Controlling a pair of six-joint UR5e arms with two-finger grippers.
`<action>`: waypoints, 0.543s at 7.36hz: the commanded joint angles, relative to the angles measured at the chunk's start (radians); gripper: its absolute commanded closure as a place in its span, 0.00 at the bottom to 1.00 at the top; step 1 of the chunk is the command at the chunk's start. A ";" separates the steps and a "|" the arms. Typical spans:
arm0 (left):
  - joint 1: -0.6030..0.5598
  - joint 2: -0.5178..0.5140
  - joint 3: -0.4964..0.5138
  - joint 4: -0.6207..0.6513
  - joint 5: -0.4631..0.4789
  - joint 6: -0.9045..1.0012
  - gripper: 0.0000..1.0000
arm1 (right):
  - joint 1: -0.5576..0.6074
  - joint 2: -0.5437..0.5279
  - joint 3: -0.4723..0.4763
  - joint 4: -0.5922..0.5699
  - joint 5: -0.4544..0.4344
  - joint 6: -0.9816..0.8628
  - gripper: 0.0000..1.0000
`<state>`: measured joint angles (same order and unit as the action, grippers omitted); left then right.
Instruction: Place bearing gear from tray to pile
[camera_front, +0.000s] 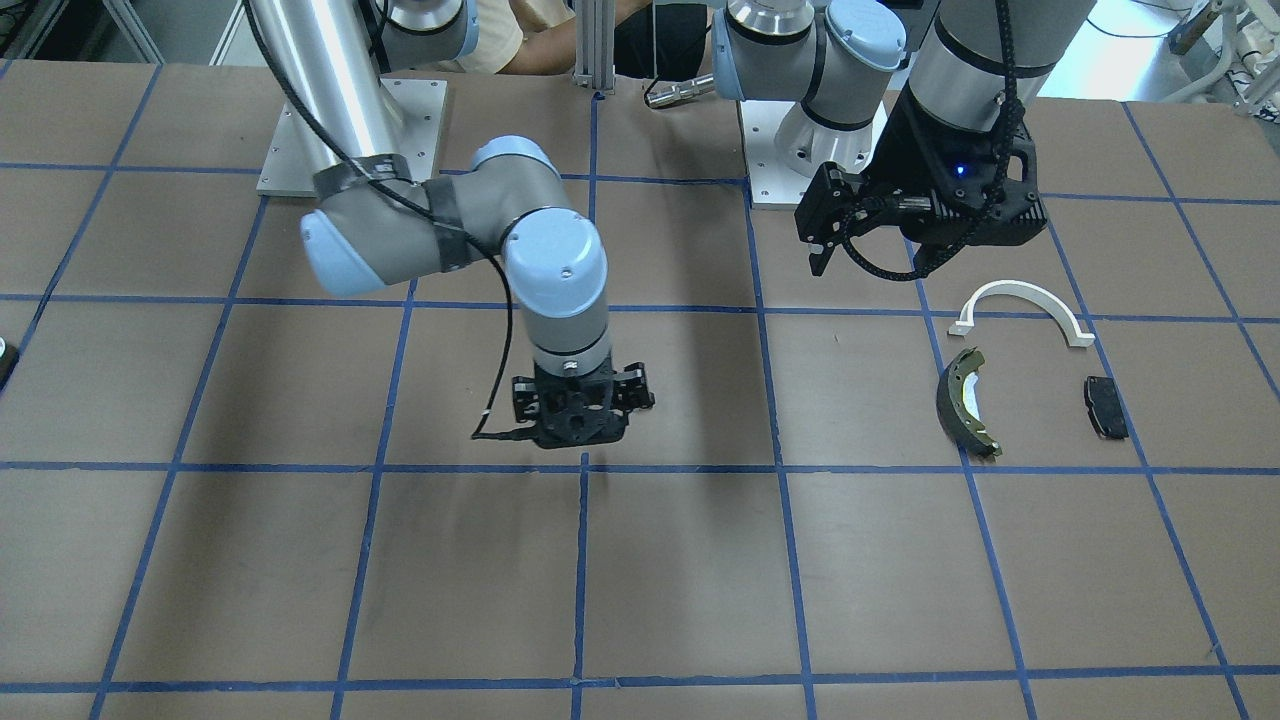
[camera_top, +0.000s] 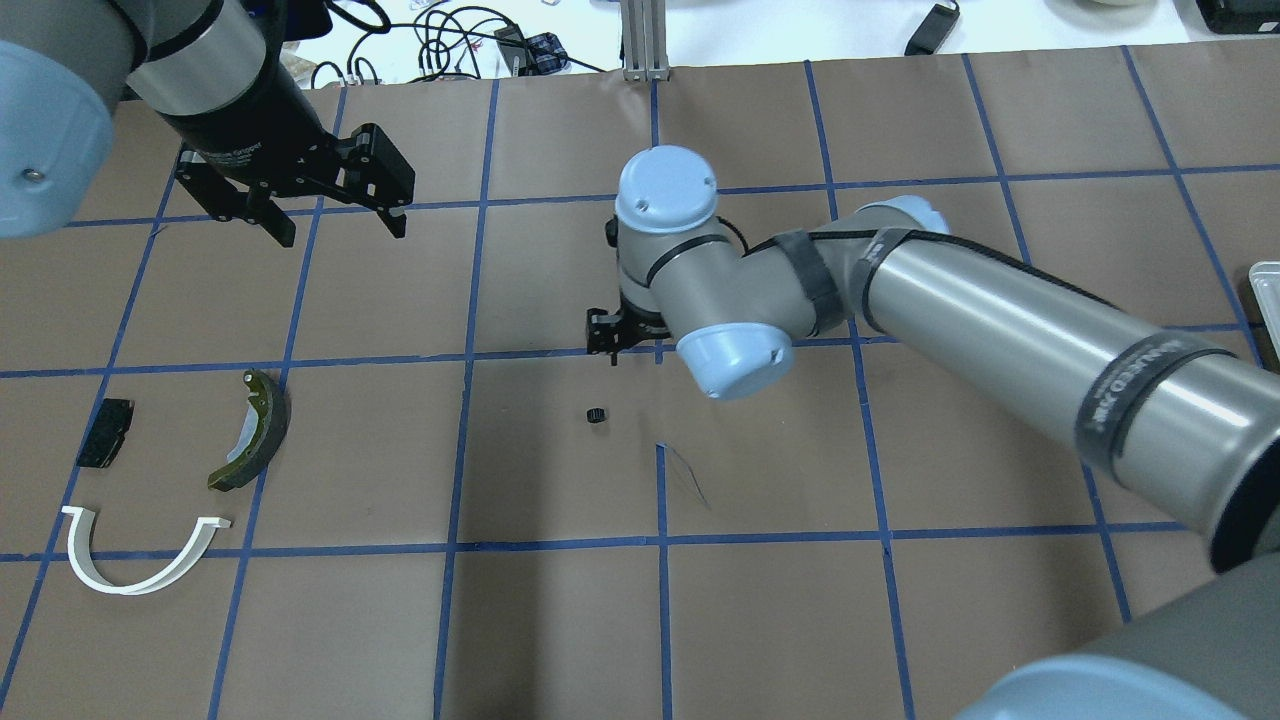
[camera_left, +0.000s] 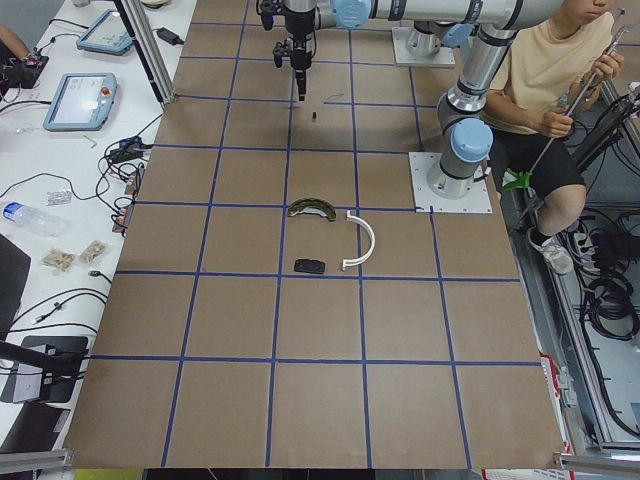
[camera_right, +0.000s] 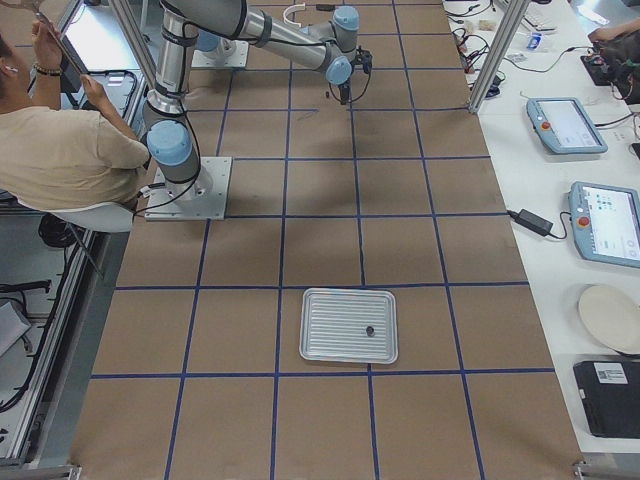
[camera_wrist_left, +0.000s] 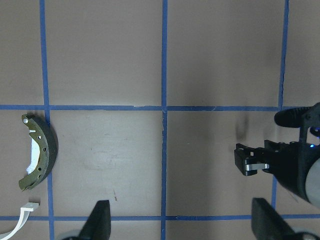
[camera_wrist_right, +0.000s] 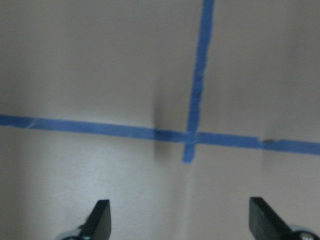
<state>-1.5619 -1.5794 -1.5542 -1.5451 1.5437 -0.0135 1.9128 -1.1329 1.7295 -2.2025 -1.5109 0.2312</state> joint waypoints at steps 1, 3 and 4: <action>-0.016 -0.045 -0.012 0.086 -0.008 -0.025 0.00 | -0.244 -0.099 0.002 0.178 -0.035 -0.281 0.00; -0.105 -0.143 -0.073 0.214 -0.010 -0.113 0.00 | -0.523 -0.140 0.002 0.181 -0.038 -0.552 0.00; -0.157 -0.215 -0.142 0.376 -0.057 -0.169 0.00 | -0.670 -0.130 -0.010 0.169 -0.035 -0.661 0.00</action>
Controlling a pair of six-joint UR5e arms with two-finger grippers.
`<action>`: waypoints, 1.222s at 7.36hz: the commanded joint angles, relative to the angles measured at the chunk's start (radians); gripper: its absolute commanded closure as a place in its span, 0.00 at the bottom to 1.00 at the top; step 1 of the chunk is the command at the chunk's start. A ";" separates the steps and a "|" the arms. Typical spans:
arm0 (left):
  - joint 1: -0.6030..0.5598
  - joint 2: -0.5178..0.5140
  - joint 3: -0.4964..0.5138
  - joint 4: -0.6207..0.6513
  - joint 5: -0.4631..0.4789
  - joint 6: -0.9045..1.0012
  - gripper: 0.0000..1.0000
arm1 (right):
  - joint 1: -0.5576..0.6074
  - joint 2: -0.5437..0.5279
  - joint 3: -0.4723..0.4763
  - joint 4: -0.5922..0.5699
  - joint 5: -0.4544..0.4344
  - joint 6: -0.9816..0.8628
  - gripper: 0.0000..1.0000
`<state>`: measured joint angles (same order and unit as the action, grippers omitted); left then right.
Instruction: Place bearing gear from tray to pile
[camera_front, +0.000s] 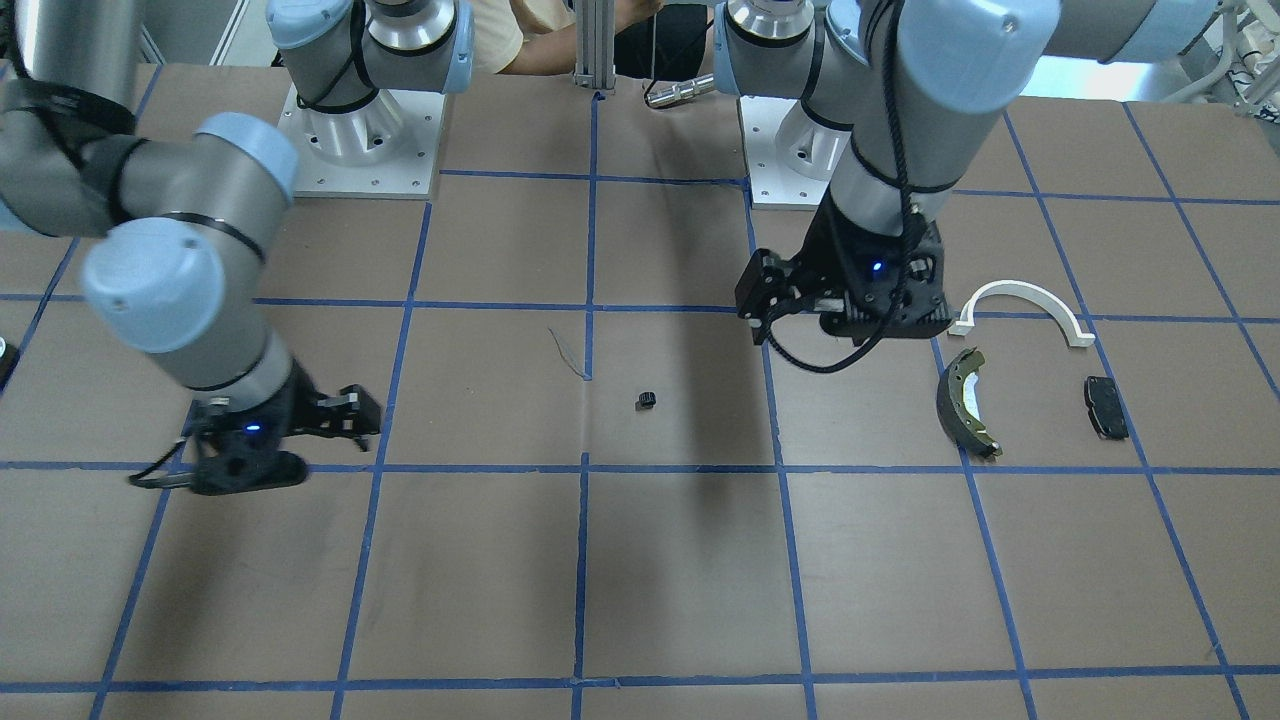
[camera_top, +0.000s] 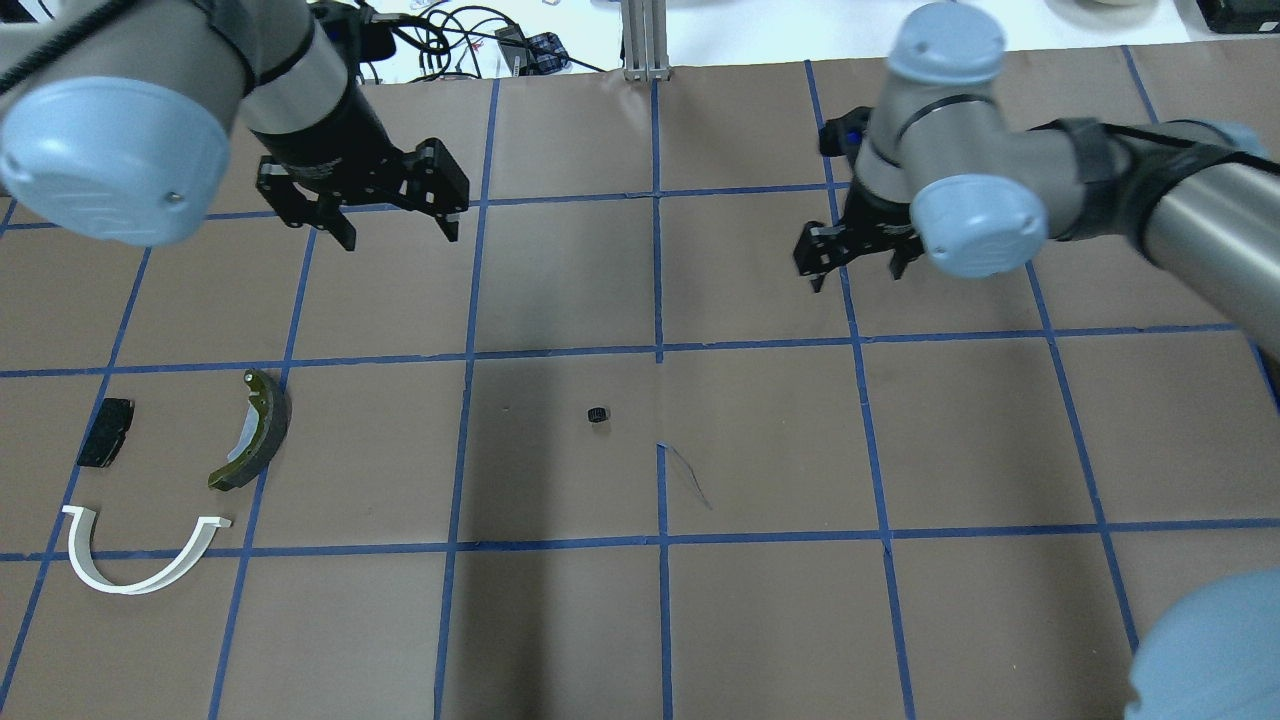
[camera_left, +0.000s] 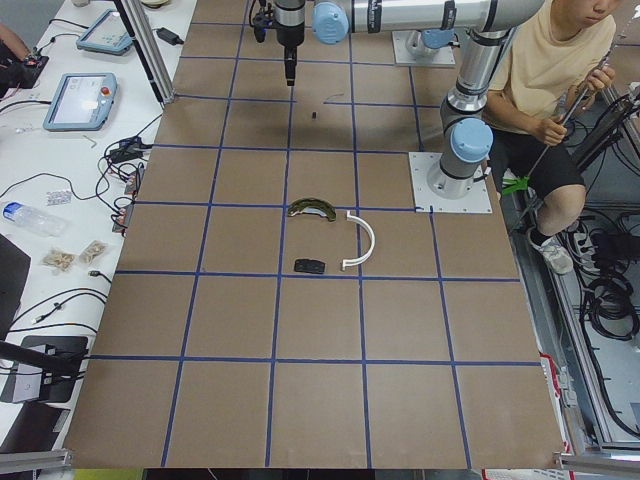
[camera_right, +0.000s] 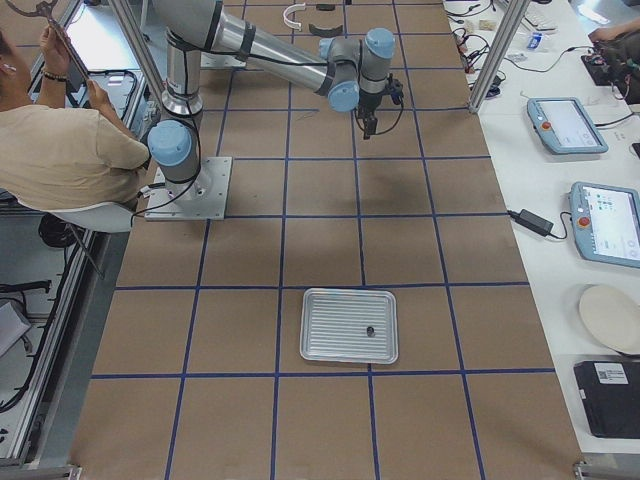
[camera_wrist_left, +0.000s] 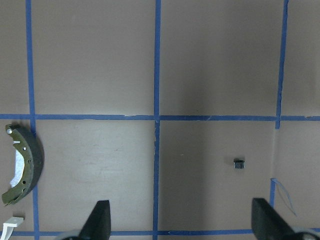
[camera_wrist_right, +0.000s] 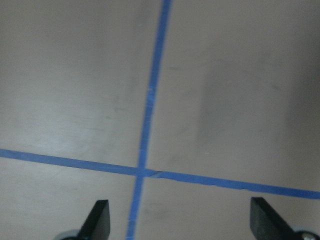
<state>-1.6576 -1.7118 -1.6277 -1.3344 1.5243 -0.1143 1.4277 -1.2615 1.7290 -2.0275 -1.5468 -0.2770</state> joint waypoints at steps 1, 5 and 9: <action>-0.097 -0.145 -0.128 0.284 -0.044 -0.129 0.00 | -0.317 0.005 -0.009 -0.007 0.005 -0.250 0.00; -0.188 -0.255 -0.340 0.540 -0.032 -0.237 0.00 | -0.642 0.199 -0.168 -0.082 0.017 -0.627 0.00; -0.214 -0.275 -0.370 0.615 0.036 -0.246 0.13 | -0.748 0.356 -0.316 -0.082 0.016 -0.729 0.00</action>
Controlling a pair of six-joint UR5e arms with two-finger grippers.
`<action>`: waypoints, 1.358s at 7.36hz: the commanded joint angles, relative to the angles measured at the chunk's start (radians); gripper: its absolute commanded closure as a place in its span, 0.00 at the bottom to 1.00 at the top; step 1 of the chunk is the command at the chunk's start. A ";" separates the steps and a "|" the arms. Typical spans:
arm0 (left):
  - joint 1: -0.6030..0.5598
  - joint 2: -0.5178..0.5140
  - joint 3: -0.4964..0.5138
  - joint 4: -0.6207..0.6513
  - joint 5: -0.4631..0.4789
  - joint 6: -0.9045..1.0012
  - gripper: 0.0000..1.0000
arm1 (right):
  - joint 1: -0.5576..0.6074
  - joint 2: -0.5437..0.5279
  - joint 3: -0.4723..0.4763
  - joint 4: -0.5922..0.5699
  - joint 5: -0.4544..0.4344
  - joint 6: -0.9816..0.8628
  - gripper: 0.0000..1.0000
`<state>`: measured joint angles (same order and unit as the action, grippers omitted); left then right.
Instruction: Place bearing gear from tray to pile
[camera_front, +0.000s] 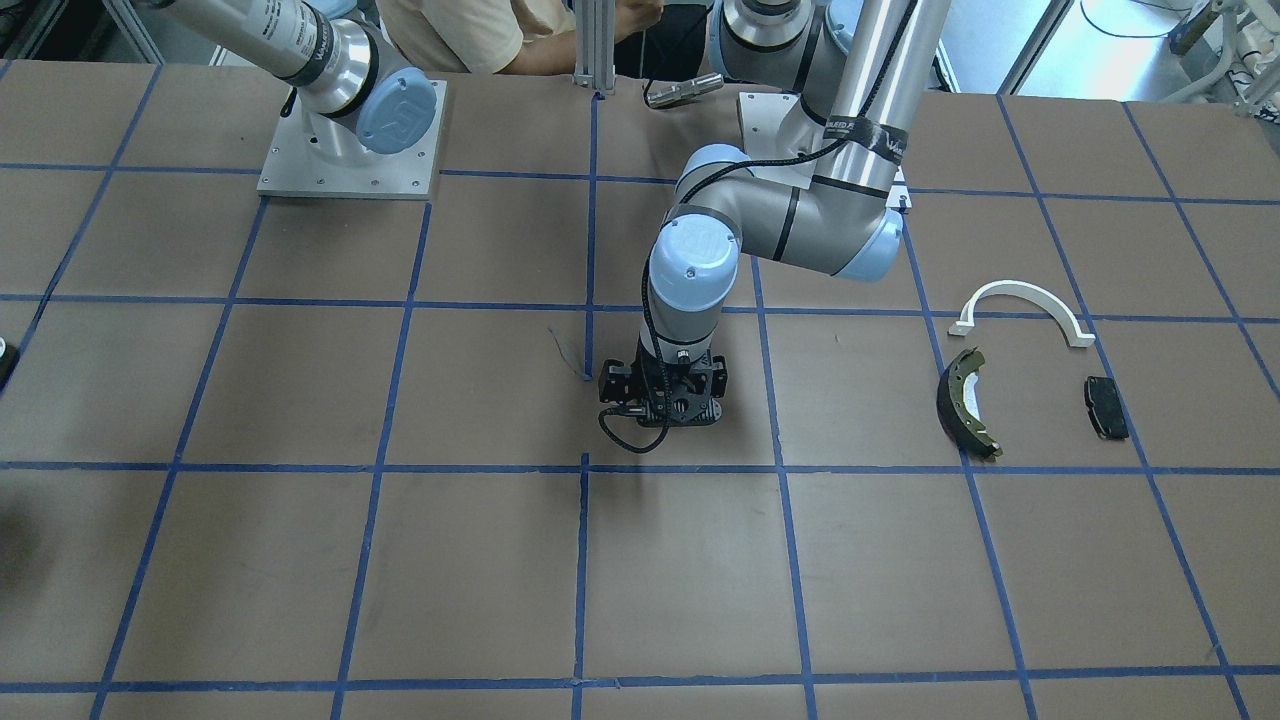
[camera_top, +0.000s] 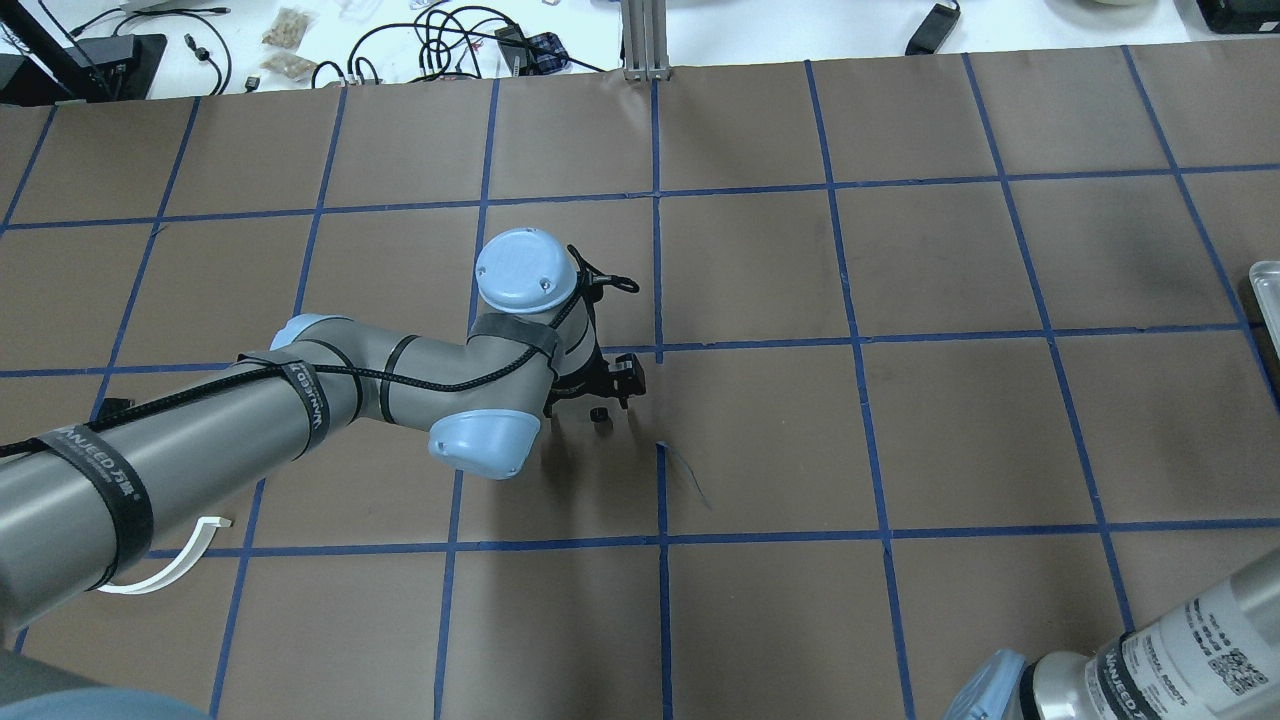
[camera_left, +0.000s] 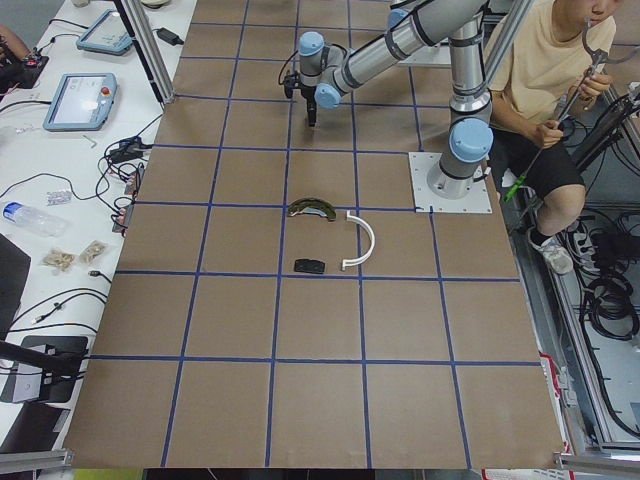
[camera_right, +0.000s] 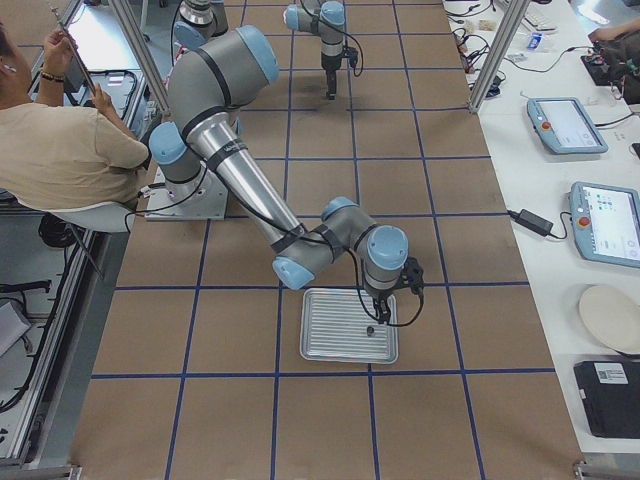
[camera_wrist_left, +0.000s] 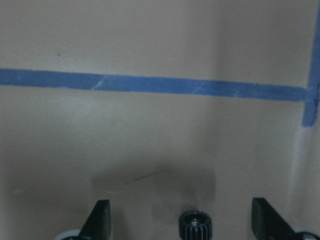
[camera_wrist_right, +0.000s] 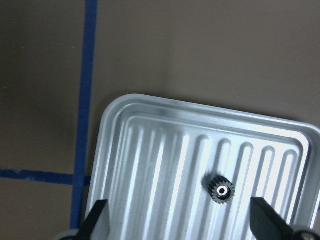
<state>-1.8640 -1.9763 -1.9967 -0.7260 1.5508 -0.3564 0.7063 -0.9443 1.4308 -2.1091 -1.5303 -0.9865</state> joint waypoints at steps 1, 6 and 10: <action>-0.014 -0.016 -0.001 0.004 0.005 -0.009 0.42 | -0.027 0.047 -0.012 0.000 -0.001 -0.029 0.00; -0.043 -0.019 0.004 0.005 0.009 -0.010 0.91 | -0.027 0.111 -0.030 -0.068 -0.030 -0.061 0.20; 0.081 0.046 0.161 -0.302 0.008 0.092 0.95 | -0.027 0.105 -0.030 -0.068 -0.030 -0.060 0.49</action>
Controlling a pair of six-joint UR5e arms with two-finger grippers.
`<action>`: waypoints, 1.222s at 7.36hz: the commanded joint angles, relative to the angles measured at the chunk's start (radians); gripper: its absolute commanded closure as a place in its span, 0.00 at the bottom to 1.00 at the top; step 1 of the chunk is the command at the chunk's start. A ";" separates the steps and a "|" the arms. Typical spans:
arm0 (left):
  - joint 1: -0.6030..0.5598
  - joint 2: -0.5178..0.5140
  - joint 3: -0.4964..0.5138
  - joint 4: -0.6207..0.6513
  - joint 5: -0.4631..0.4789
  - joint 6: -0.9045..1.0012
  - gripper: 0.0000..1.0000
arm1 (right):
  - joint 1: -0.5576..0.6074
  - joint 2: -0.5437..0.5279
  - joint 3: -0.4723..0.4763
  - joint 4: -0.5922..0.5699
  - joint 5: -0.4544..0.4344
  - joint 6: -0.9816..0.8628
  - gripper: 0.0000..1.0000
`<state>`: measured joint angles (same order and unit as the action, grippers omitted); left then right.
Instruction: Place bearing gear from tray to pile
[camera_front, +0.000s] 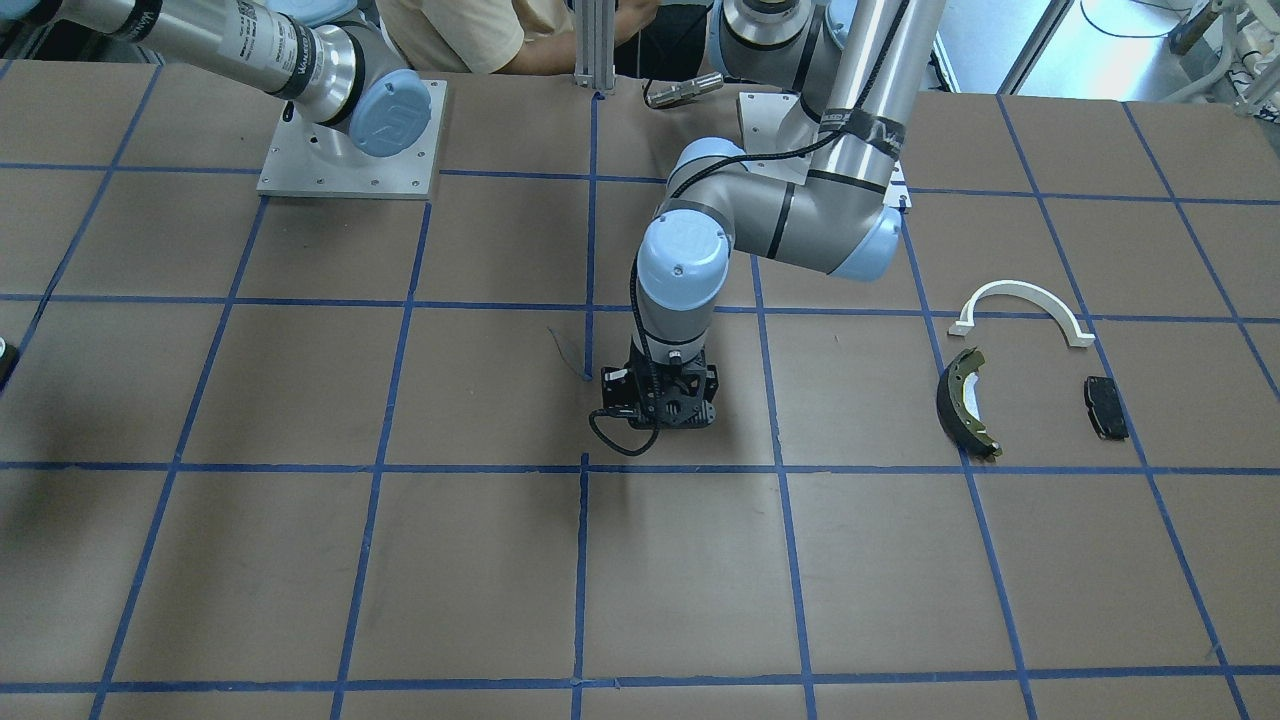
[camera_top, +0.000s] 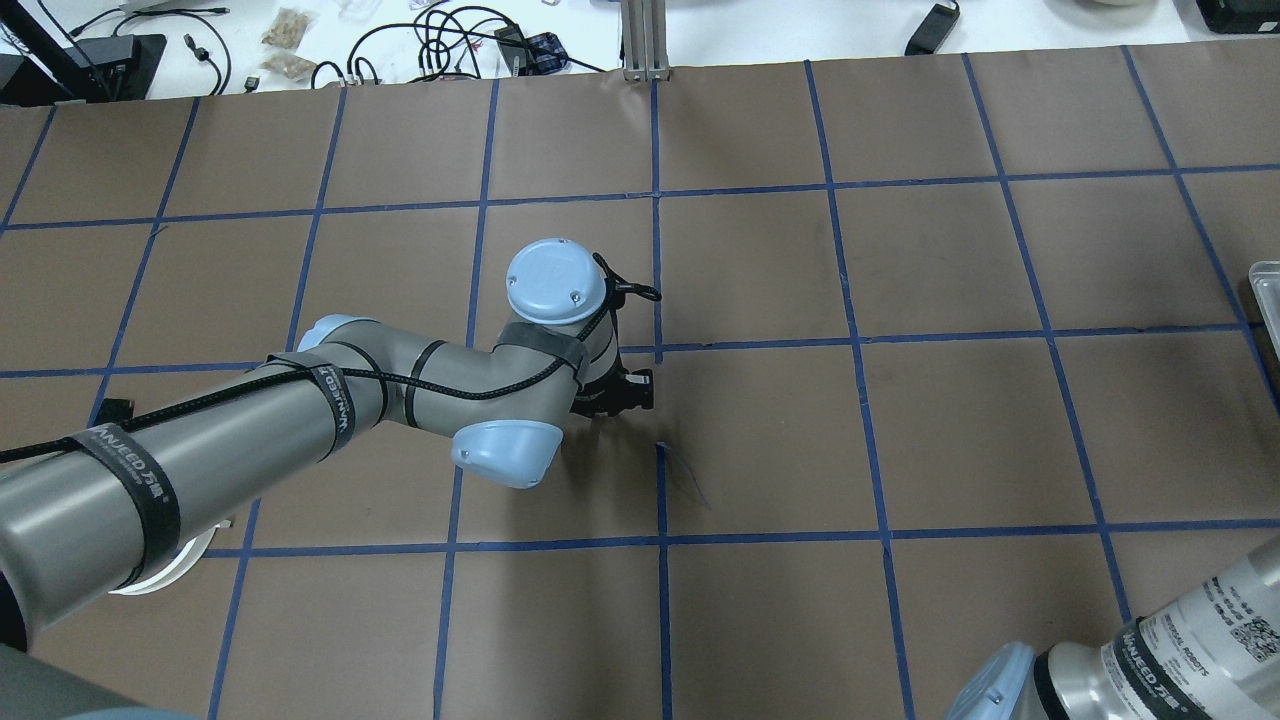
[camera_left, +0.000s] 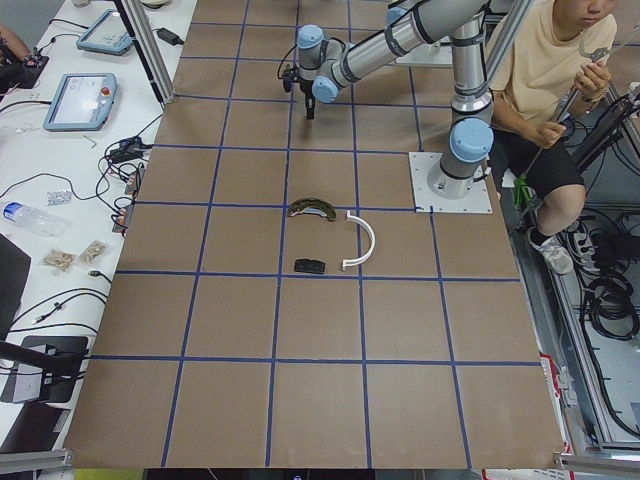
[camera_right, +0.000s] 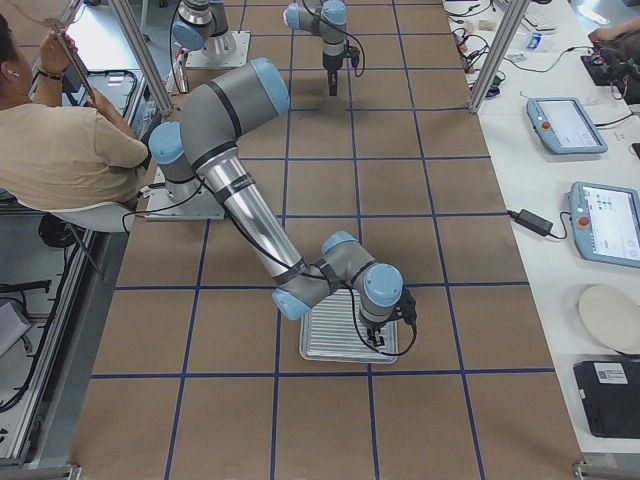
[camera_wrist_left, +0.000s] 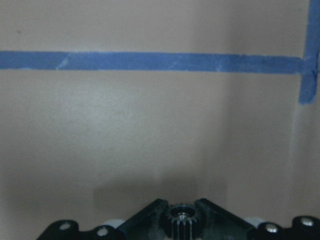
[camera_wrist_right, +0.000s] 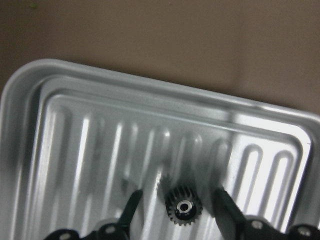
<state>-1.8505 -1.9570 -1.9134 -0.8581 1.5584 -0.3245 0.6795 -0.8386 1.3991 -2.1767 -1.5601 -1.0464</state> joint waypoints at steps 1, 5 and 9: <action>0.123 0.059 0.140 -0.323 0.006 0.155 0.96 | 0.000 0.000 0.001 0.001 0.006 -0.001 0.54; 0.451 0.115 0.154 -0.486 0.129 0.495 1.00 | 0.000 -0.004 0.000 0.008 0.012 0.000 0.77; 0.782 0.061 0.039 -0.235 0.124 1.000 1.00 | 0.038 -0.065 0.012 0.026 0.015 0.017 0.87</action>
<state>-1.1549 -1.8704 -1.8404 -1.1889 1.6834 0.5289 0.6959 -0.8838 1.4067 -2.1559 -1.5439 -1.0329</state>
